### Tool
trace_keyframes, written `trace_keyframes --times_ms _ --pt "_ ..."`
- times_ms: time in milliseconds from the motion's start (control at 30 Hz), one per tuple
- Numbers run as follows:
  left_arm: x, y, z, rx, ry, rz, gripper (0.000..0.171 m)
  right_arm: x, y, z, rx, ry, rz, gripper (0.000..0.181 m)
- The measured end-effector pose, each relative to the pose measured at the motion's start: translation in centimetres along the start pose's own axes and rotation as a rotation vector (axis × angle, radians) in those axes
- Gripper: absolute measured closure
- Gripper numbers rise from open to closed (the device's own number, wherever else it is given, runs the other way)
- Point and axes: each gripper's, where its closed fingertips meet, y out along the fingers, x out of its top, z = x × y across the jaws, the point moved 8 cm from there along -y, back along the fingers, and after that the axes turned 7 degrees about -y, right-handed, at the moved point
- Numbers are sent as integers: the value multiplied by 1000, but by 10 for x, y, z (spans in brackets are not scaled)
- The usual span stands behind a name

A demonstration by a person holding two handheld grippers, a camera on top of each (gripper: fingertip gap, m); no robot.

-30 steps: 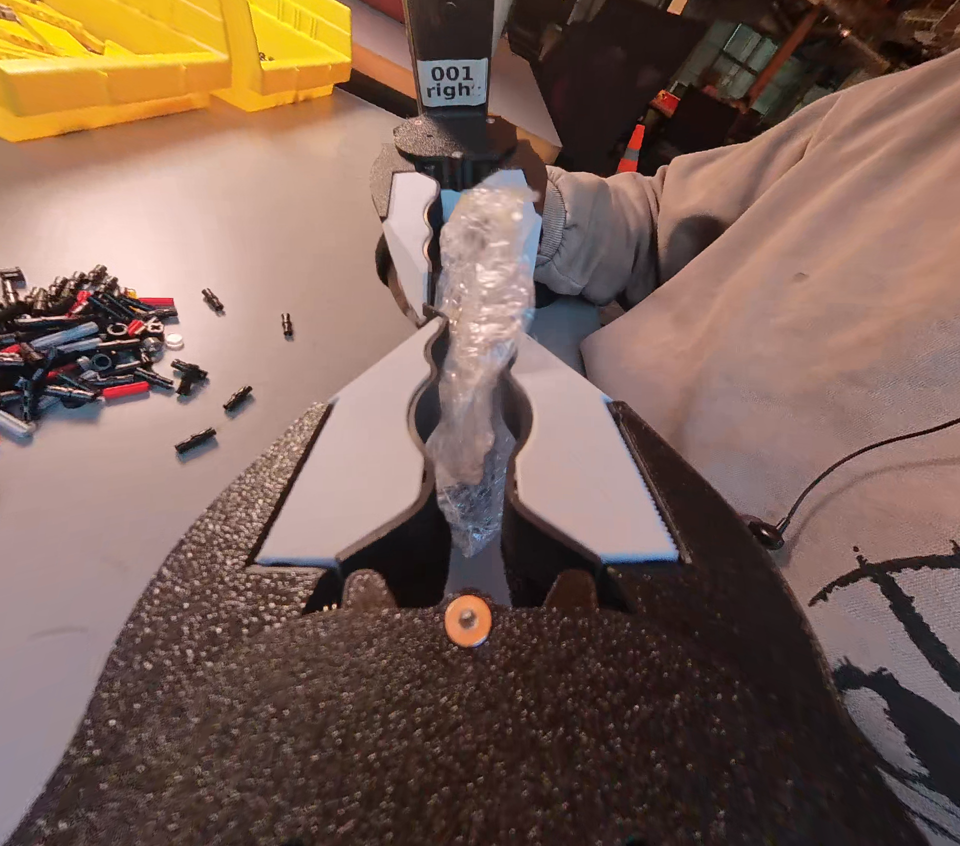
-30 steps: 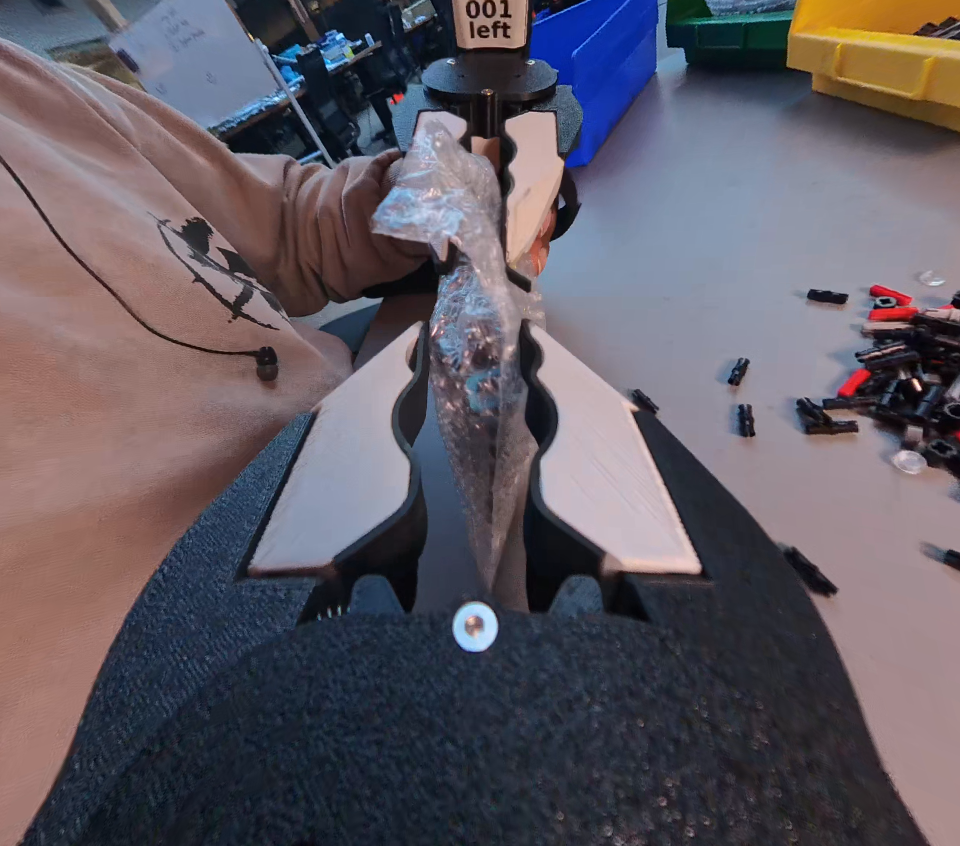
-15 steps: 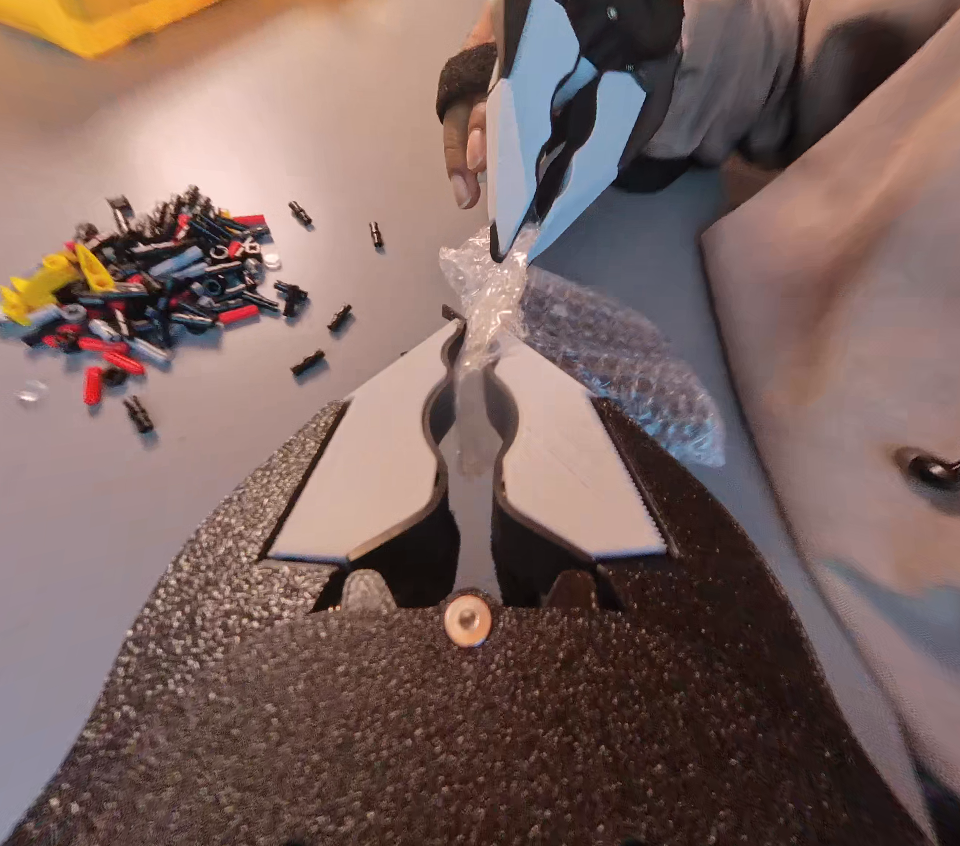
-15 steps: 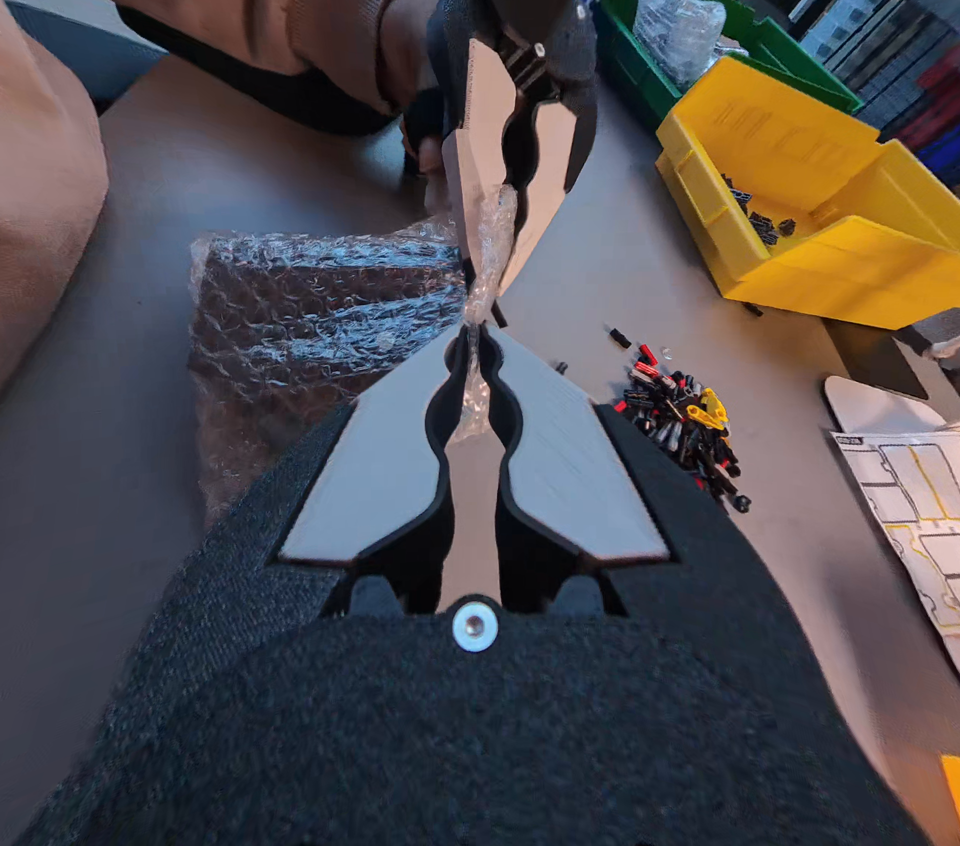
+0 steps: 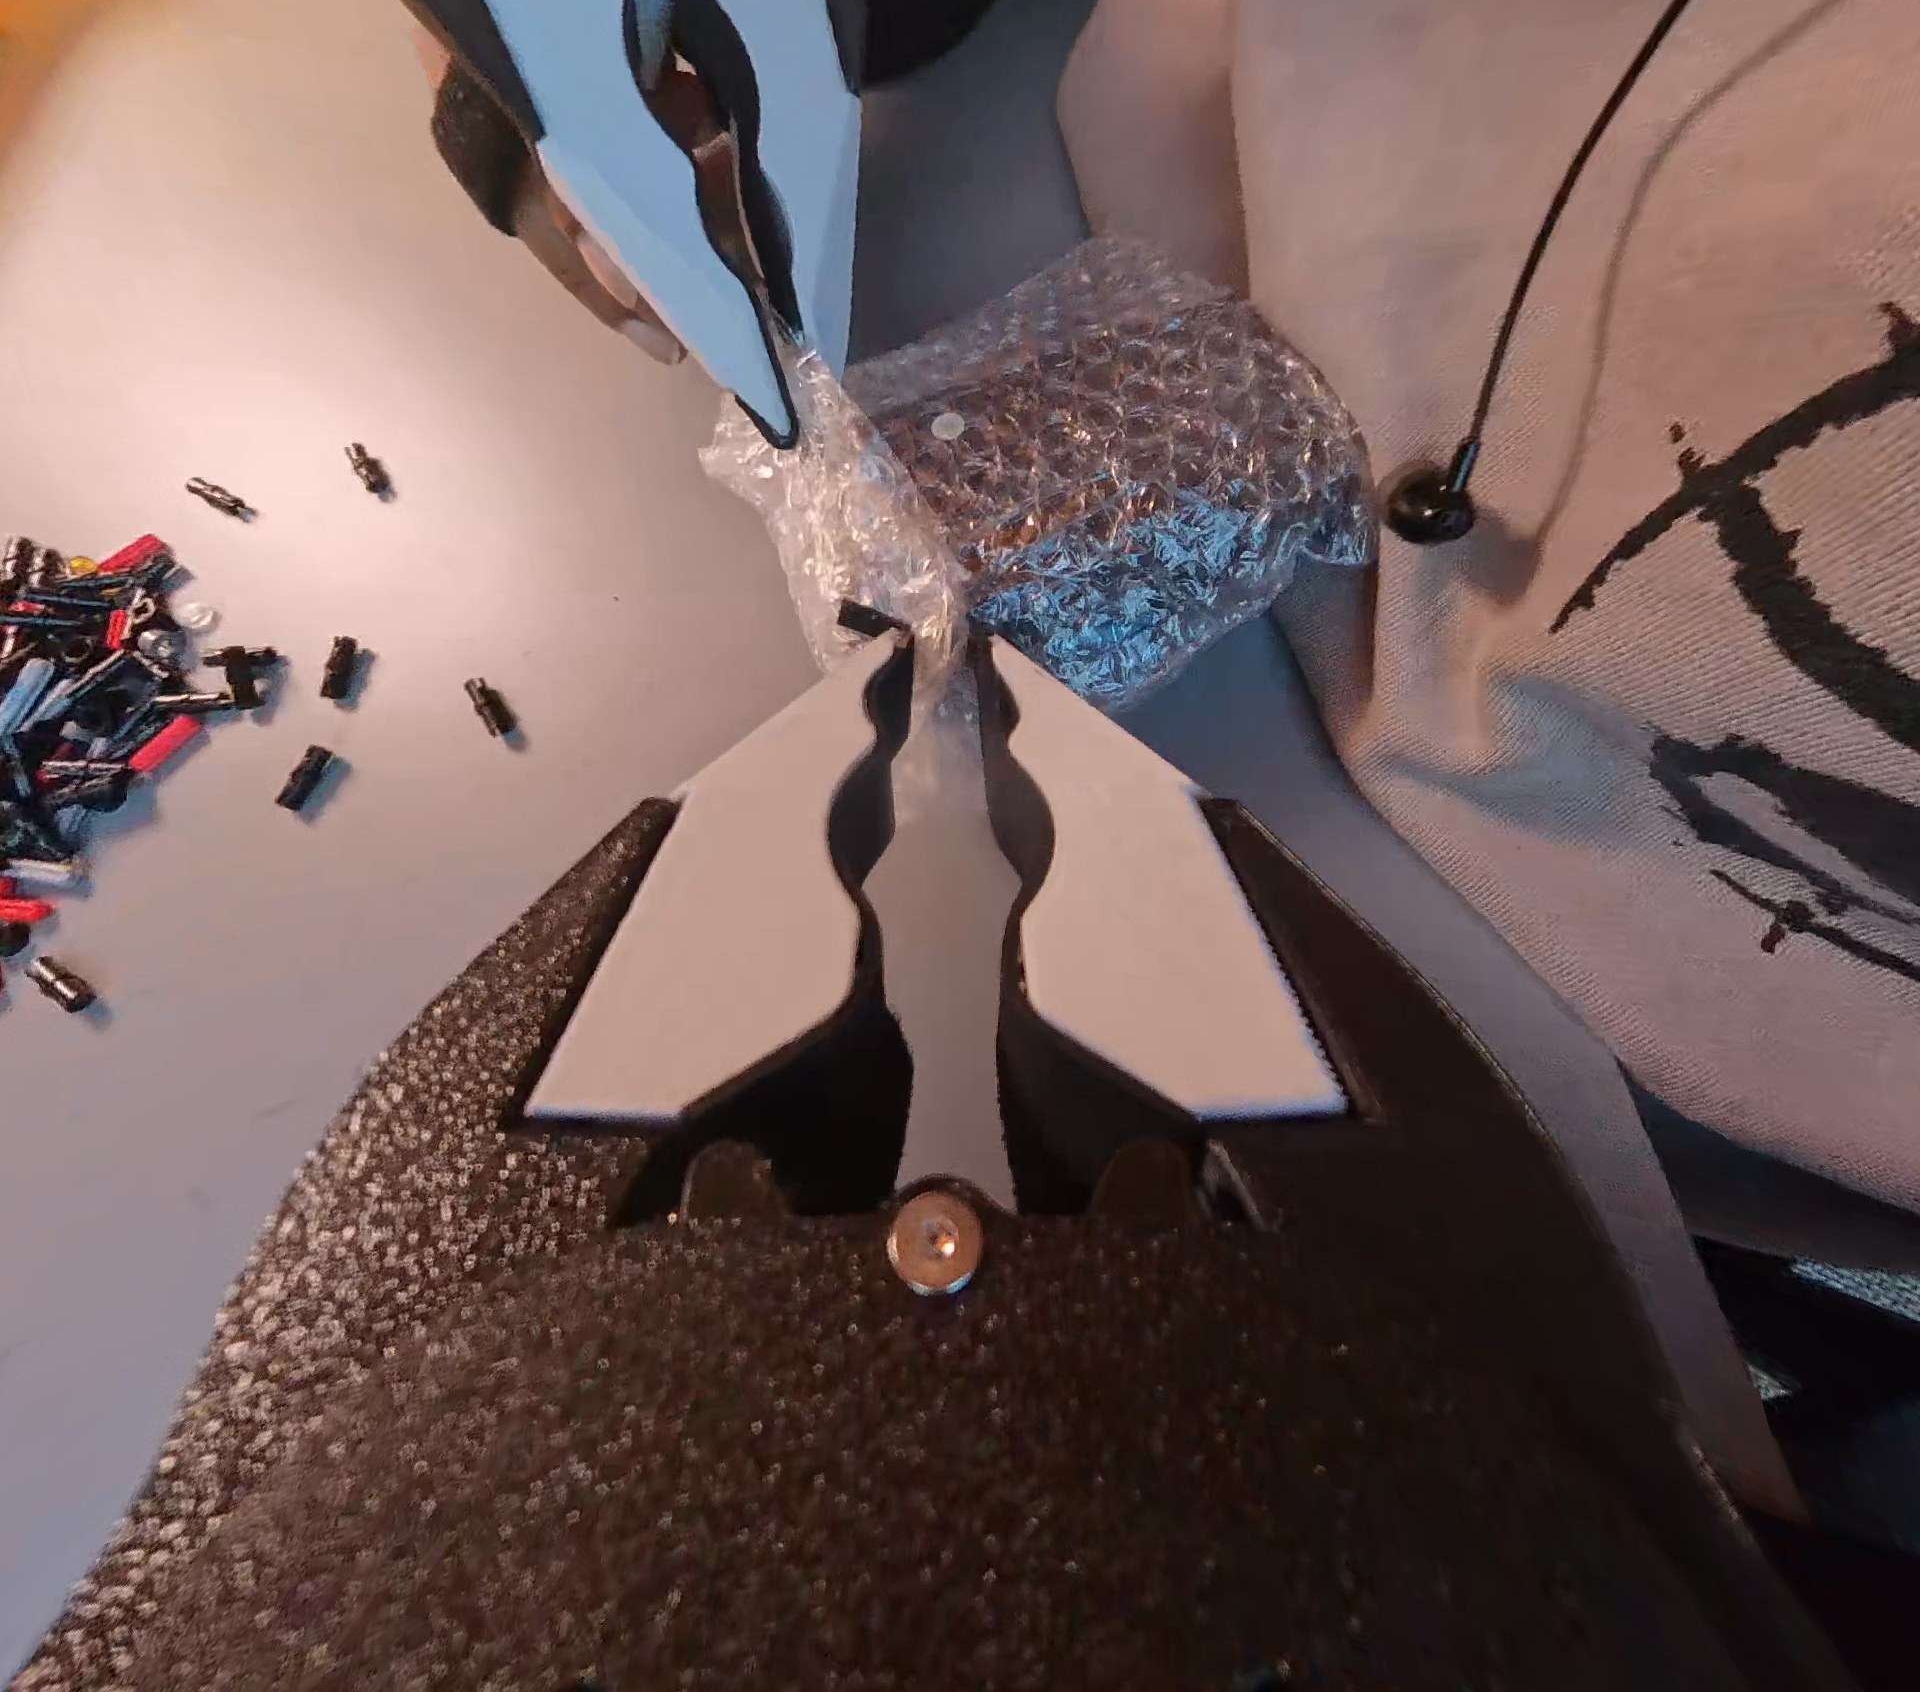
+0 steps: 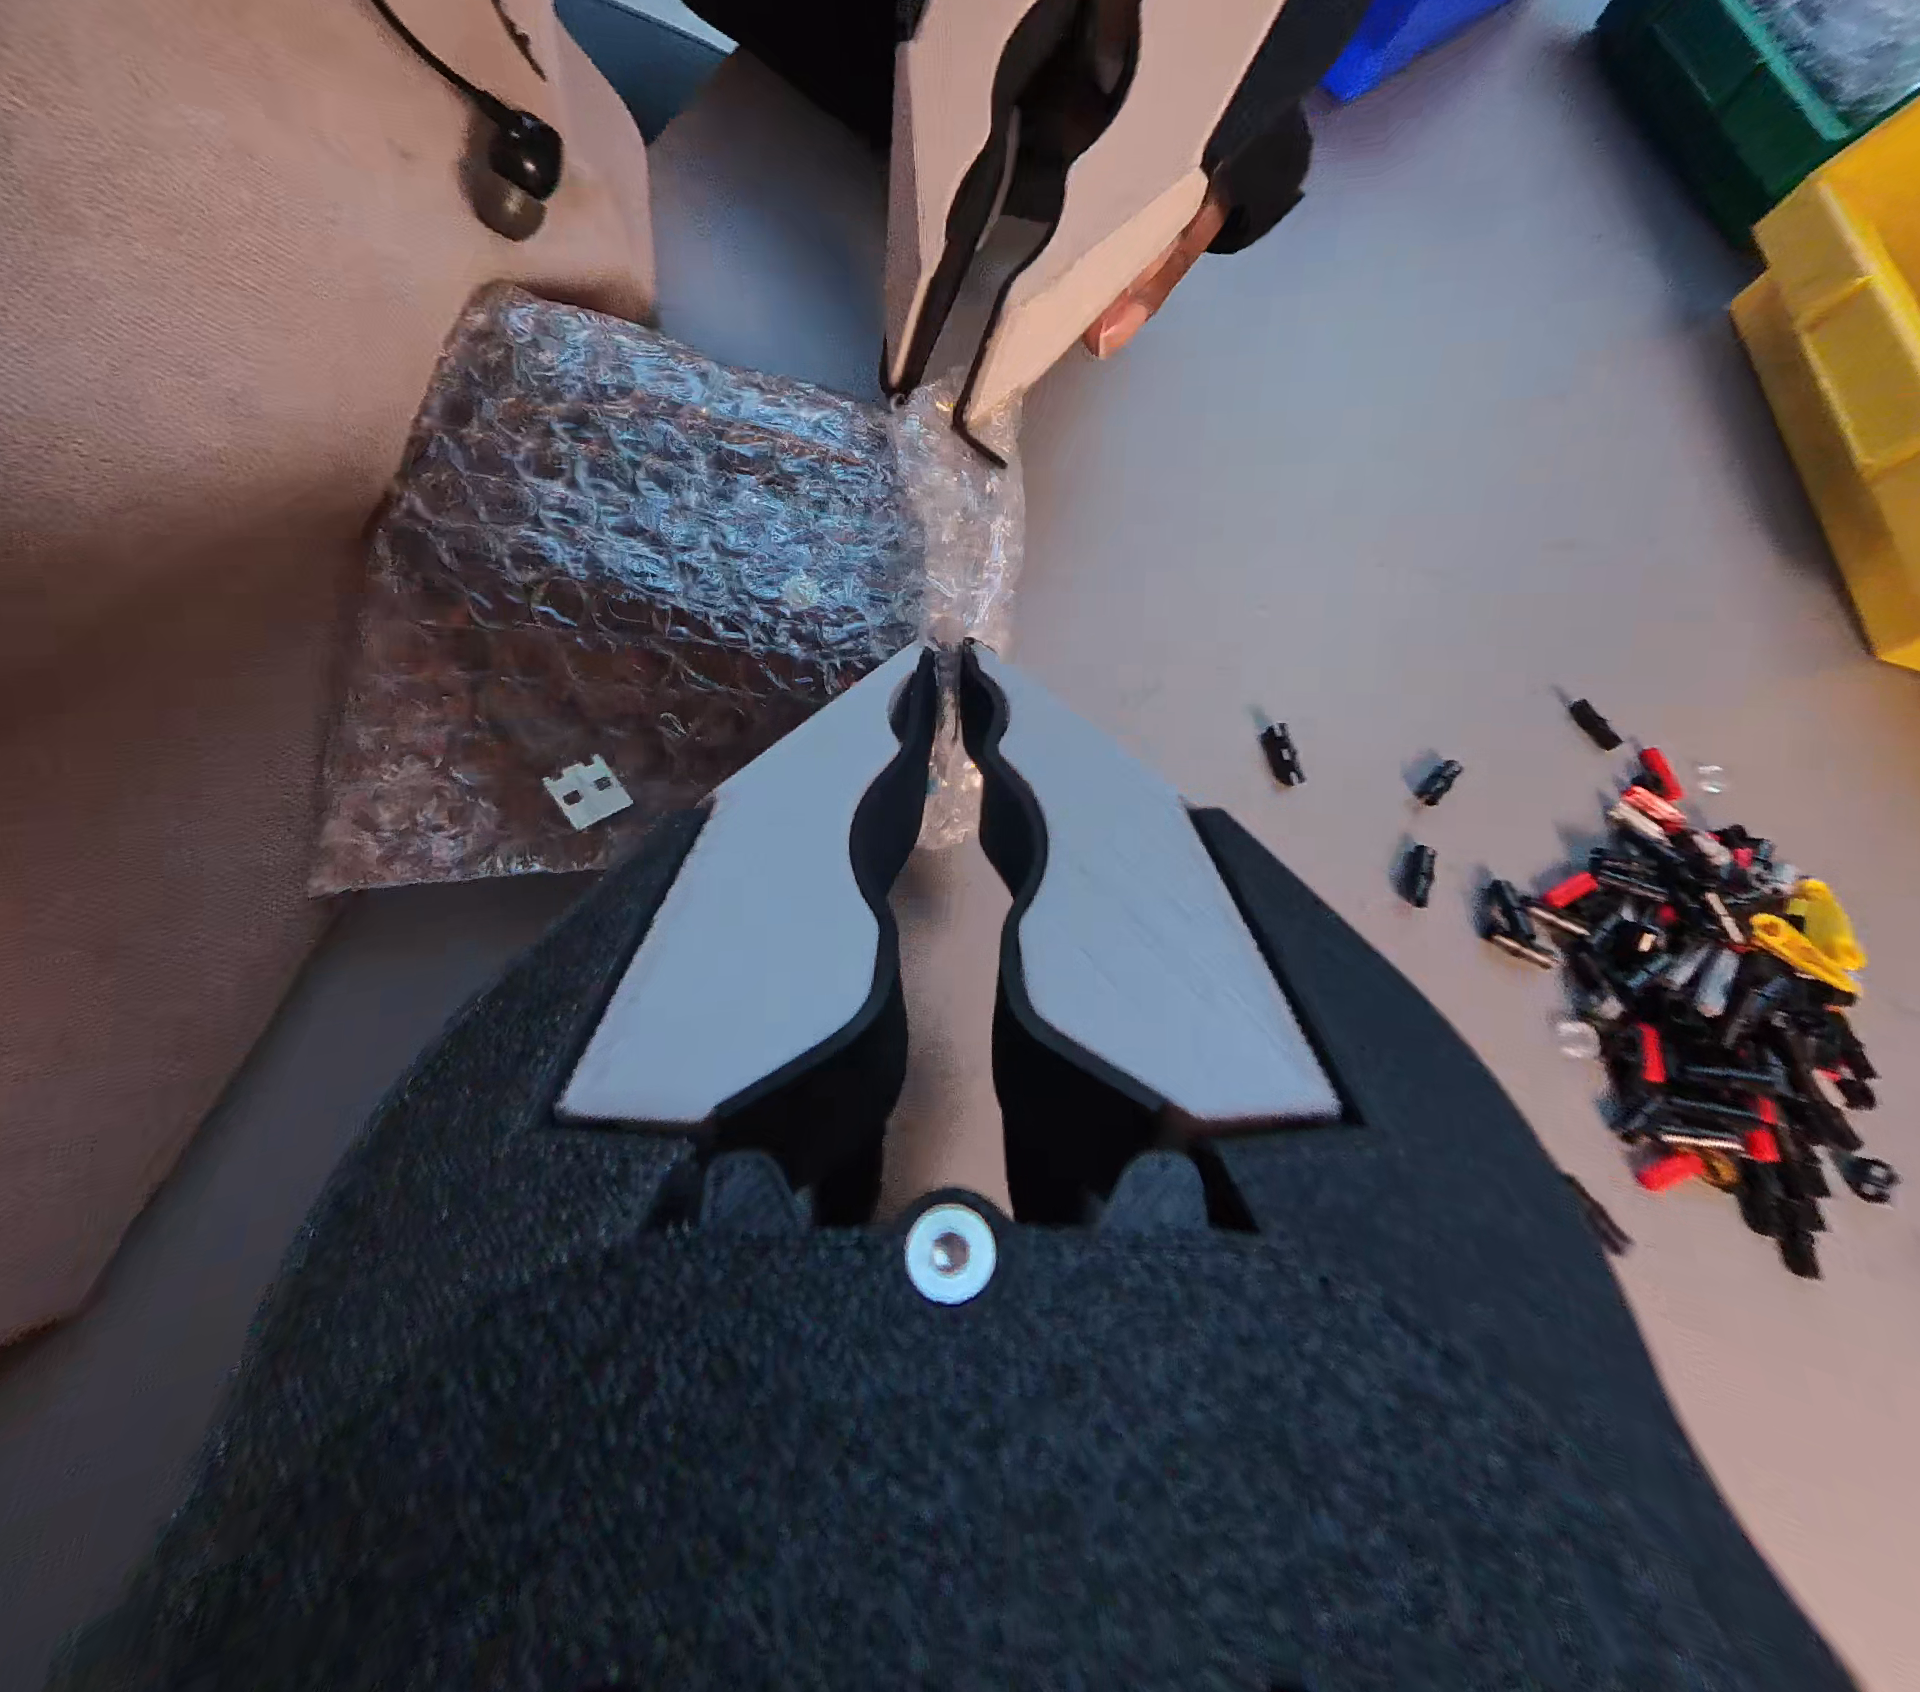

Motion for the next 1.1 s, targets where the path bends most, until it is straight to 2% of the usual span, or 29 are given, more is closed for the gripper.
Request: trace_keyframes --times_ms 133,167,233,300,367,467,500,600,800,833,867,933,1000,1033,1067,1100 --pt "3 7 -10 43 51 37 155 0 -5 6 68 89 4 178" --pt "2 8 -11 50 49 47 155 0 -8 6 116 134 7 173" --pt "0 10 -10 65 53 75 156 1 -19 5 232 233 -11 149" --pt "0 11 -10 84 68 78 159 9 -29 -6 233 328 -96 143" --pt "0 12 -9 89 71 78 160 22 -27 -16 198 385 -165 156" --pt "0 13 -8 76 51 89 159 17 -2 -15 213 485 -44 181" --pt "0 13 -7 75 45 96 159 8 7 -13 214 522 29 181" --pt "-1 12 -10 68 39 111 158 0 14 -10 299 720 16 181" --pt "-4 8 -16 57 -2 122 160 -4 10 -4 335 755 -1 181" --pt "-8 8 -21 43 8 162 171 -6 9 -3 337 775 -14 181" --pt "-18 12 -30 -8 4 260 171 -8 6 -2 334 786 -15 181" --pt "-21 12 -31 100 13 245 171 -11 1 0 309 780 -19 181" --pt "-19 11 -29 145 2 263 171 -5 4 2 242 685 -30 181" --pt "-18 8 -28 123 -21 263 170 -2 4 2 217 632 -16 181" --pt "-16 3 -26 102 -41 232 169 1 2 0 194 578 -2 178" --pt "-13 -5 -23 109 -57 186 165 6 -3 -4 177 550 -13 166"
